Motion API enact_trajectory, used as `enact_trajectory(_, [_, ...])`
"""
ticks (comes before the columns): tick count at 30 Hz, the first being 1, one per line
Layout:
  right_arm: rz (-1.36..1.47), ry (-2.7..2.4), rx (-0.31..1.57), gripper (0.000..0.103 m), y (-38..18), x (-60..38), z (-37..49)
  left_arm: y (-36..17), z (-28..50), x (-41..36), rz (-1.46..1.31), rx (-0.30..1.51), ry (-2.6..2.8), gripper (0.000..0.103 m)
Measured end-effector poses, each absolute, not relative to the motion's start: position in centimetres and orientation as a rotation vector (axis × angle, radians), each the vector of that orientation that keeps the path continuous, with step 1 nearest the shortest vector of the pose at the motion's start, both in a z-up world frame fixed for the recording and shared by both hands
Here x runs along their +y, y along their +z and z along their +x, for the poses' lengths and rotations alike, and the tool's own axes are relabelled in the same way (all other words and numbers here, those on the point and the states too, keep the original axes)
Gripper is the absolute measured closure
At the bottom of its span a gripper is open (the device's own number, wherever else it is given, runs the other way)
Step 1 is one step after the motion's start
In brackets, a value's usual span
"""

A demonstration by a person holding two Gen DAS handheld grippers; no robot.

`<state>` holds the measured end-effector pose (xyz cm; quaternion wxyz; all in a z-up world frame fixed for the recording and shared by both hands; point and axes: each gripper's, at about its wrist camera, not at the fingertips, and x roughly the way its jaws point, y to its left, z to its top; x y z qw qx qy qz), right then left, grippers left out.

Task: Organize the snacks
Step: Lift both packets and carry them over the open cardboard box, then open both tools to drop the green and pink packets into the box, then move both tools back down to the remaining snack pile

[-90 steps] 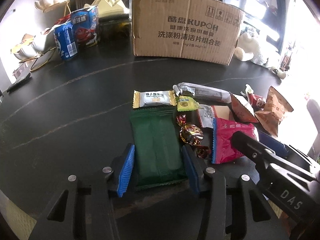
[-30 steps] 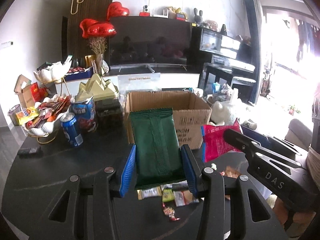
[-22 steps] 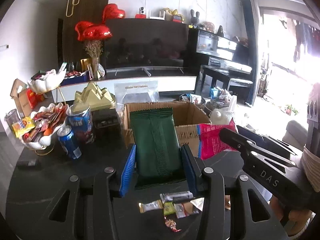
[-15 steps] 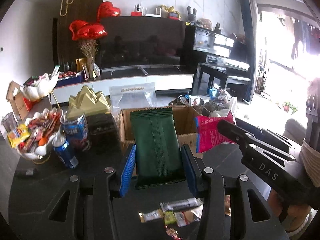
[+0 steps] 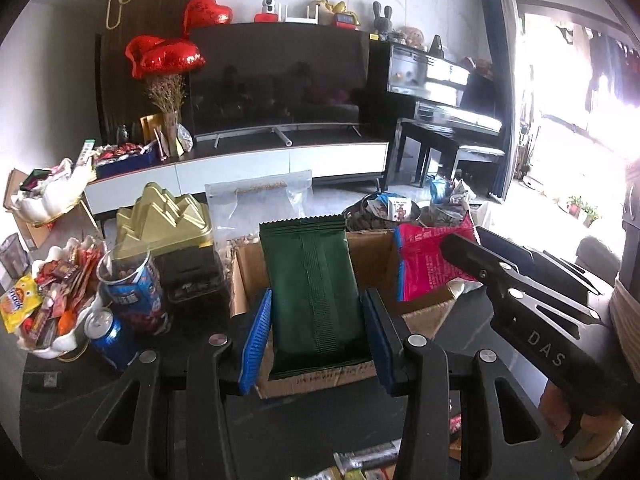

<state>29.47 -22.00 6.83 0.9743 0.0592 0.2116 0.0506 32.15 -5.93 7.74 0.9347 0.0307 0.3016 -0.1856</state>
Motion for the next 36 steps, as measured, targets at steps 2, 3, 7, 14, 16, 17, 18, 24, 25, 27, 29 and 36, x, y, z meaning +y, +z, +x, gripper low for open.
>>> enact_trajectory(2, [0.11, 0.099, 0.433, 0.072, 6.5, -22.0, 30.5, 7.3, 33.3, -6.1, 0.062, 0.627, -0.382, 0.058])
enact_trajectory(3, [0.109, 0.1, 0.437, 0.072, 6.4, -22.0, 30.9, 7.2, 33.8, -6.2, 0.064, 0.631, -0.381, 0.058])
enact_trajectory(7, [0.095, 0.097, 0.452, 0.072, 5.7, -22.1, 32.7, 6.3, 35.9, -6.8, 0.073, 0.659, -0.378, 0.058])
enact_trajectory(14, [0.067, 0.073, 0.49, 0.069, 4.3, -22.3, 35.5, 4.9, 39.5, -7.3, 0.051, 0.745, -0.351, 0.052])
enact_trajectory(16, [0.058, 0.05, 0.504, 0.059, 4.1, -22.3, 35.9, 5.0, 39.5, -7.3, 0.066, 0.741, -0.331, 0.046])
enact_trajectory(17, [0.053, 0.04, 0.513, 0.058, 4.1, -22.3, 35.9, 5.0, 39.3, -7.2, 0.074, 0.731, -0.313, 0.044])
enact_trajectory(18, [0.056, 0.036, 0.515, 0.056, 4.0, -22.4, 35.8, 5.2, 38.8, -7.1, 0.084, 0.716, -0.295, 0.044])
enact_trajectory(24, [0.083, 0.021, 0.52, 0.056, 4.2, -22.9, 33.6, 6.3, 35.6, -6.2, 0.113, 0.653, -0.241, 0.034])
enact_trajectory(25, [0.083, 0.023, 0.518, 0.056, 4.3, -22.9, 33.2, 6.6, 34.9, -6.0, 0.114, 0.639, -0.229, 0.033])
enact_trajectory(27, [0.076, 0.022, 0.512, 0.056, 4.7, -22.7, 32.0, 7.0, 33.7, -5.7, 0.11, 0.62, -0.232, 0.033])
enact_trajectory(29, [0.074, 0.04, 0.504, 0.052, 5.1, -22.4, 30.7, 7.4, 32.3, -5.3, 0.11, 0.607, -0.225, 0.03])
enact_trajectory(36, [0.067, 0.088, 0.476, 0.051, 6.1, -21.4, 26.3, 8.3, 27.6, -4.4, 0.102, 0.556, -0.229, 0.03])
